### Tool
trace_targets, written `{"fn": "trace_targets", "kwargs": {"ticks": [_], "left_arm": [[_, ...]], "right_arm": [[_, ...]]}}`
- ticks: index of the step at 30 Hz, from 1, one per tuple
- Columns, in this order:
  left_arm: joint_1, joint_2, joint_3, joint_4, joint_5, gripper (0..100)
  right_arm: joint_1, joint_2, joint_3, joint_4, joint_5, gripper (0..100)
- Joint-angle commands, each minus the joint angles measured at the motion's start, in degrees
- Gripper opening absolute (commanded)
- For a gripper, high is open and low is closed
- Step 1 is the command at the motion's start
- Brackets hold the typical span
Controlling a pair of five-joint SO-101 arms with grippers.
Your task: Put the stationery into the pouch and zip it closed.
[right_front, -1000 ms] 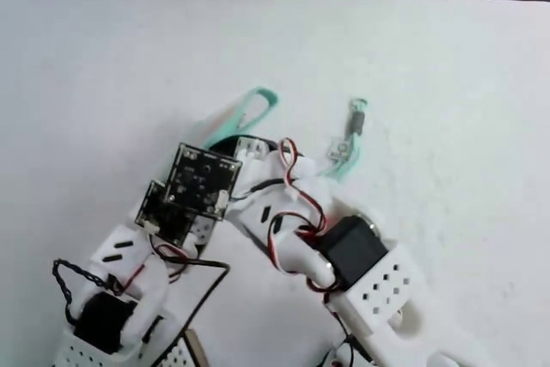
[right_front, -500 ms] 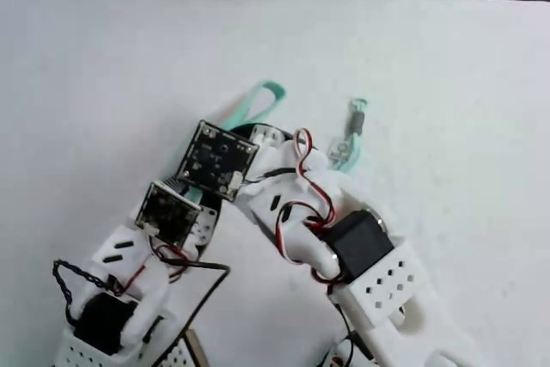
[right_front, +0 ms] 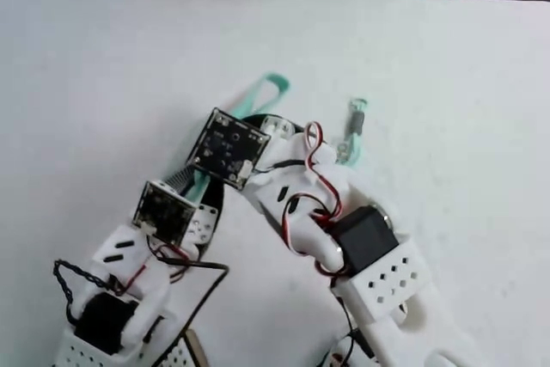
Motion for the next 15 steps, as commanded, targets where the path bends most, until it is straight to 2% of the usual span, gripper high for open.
{"fn": "trace_targets", "kwargs": {"ticks": [1, 8, 15], "left_arm": [[-0.04, -0.48, -4.92, 0.53, 0.97, 2], [0.22, -0.48, -7.30, 2.55, 1.05, 2], [0.40, -0.48, -7.38, 2.73, 1.05, 2]], "right_arm": [[8.84, 1.54, 0.79, -2.07, 0.09, 1.9], [12.79, 1.63, 0.97, -5.58, 0.09, 1.9], [12.97, 1.71, 1.05, -7.52, 0.09, 1.9]]}}
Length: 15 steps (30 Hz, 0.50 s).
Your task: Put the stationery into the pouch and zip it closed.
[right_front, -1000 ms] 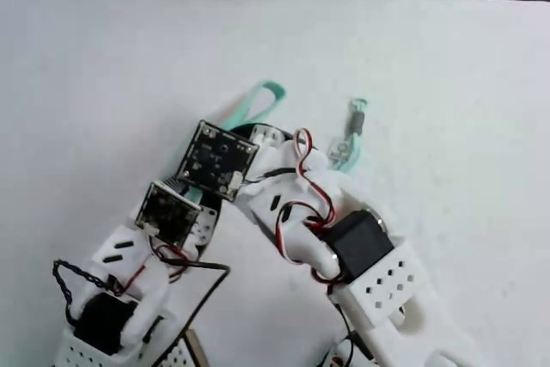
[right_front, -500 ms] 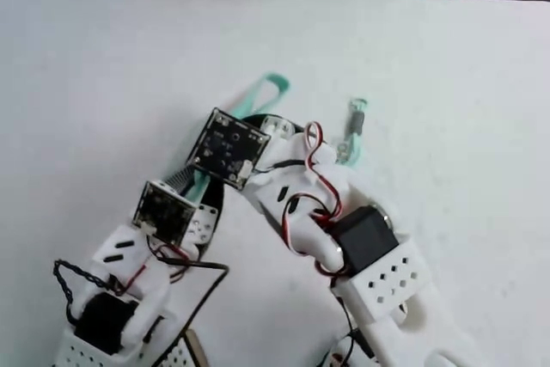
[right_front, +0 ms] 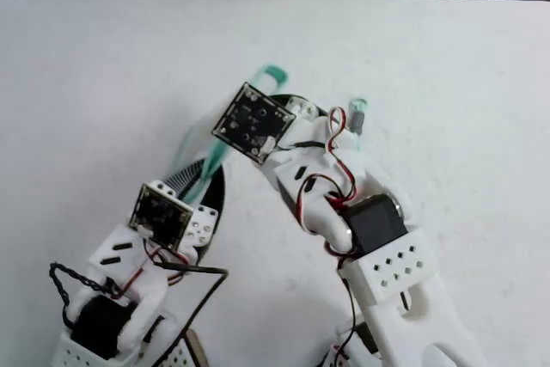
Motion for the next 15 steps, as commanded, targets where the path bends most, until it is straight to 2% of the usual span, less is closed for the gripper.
{"fn": "trace_targets", "kwargs": {"ticks": [1, 10, 15], "left_arm": [[0.22, -0.57, -5.01, 1.76, 1.32, 2], [0.13, -0.57, -7.21, 4.40, 3.16, 2], [0.22, -0.57, -6.95, 4.40, 3.16, 2]], "right_arm": [[6.81, 1.63, 0.62, -3.21, -0.18, 1.9], [9.80, 10.77, -0.26, -12.09, -0.26, 1.9], [13.05, 17.45, -7.21, -13.49, -2.29, 1.9]]}}
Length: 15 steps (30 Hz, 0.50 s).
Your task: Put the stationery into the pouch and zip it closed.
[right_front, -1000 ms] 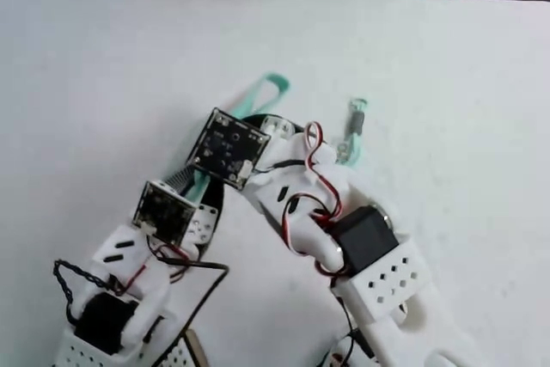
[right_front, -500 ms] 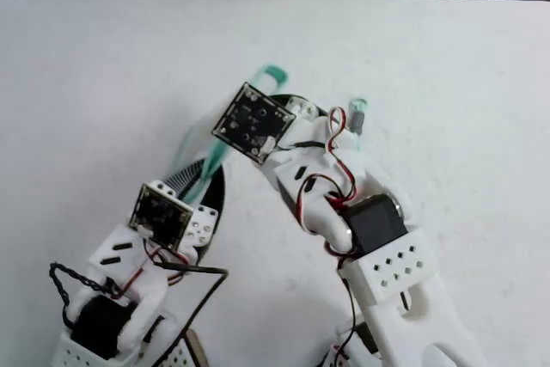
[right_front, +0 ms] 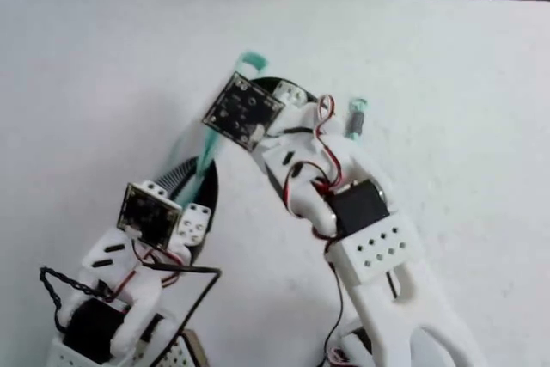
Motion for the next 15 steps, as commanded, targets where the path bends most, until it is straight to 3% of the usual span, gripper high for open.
{"fn": "trace_targets", "kwargs": {"ticks": [1, 15], "left_arm": [[0.48, -0.57, -4.13, 1.93, 0.97, 2], [0.48, -0.57, -4.04, 2.55, 0.88, 2]], "right_arm": [[12.09, 8.40, -5.89, -3.03, -2.64, 1.9], [13.41, 22.11, -19.08, -1.63, -3.25, 1.9]]}}
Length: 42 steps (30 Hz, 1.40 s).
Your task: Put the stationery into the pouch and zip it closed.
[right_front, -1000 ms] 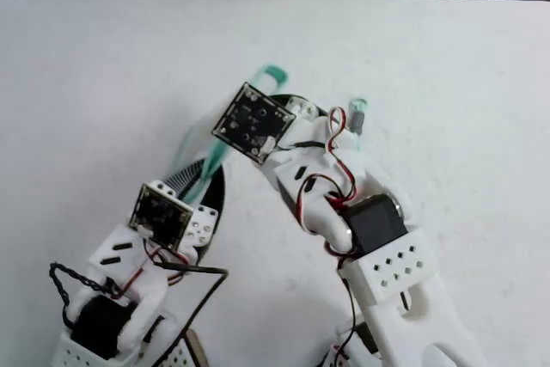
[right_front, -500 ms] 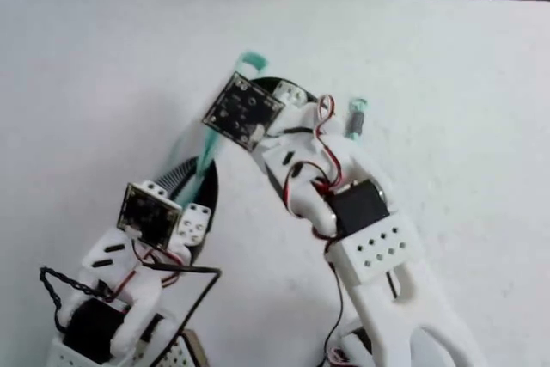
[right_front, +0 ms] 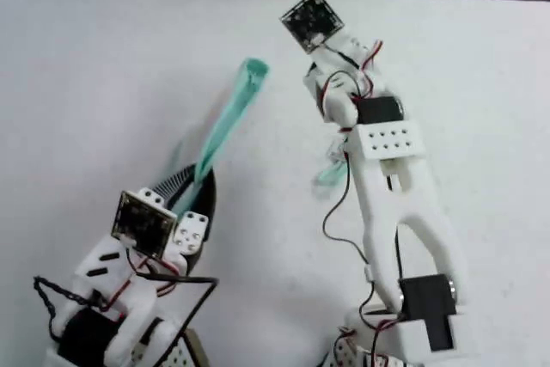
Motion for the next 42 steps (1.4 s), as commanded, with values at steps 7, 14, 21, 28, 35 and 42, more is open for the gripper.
{"fn": "trace_targets", "kwargs": {"ticks": [7, 14, 21, 28, 35, 42], "left_arm": [[0.31, -0.13, -2.90, 0.00, 0.44, 2], [0.31, -0.13, -0.53, -1.67, 0.35, 2], [0.31, -0.13, -0.26, -1.76, 0.35, 2], [0.31, -0.13, -0.26, -1.67, 0.35, 2], [0.31, -0.13, -0.26, -1.67, 0.35, 2], [0.31, -0.13, -0.18, -1.76, 0.35, 2]], "right_arm": [[-0.04, -12.44, -3.96, 9.45, -5.98, 1.9], [-12.18, -28.70, -4.66, 23.96, -5.36, 2.4], [-31.60, -35.91, -11.69, 36.97, -5.71, 1.9], [-26.42, -25.63, -12.04, 35.21, -5.71, 1.9], [-18.42, -16.66, -12.13, 28.18, -5.36, 1.9], [-16.66, -10.77, -12.57, 23.16, -5.63, 1.9]]}}
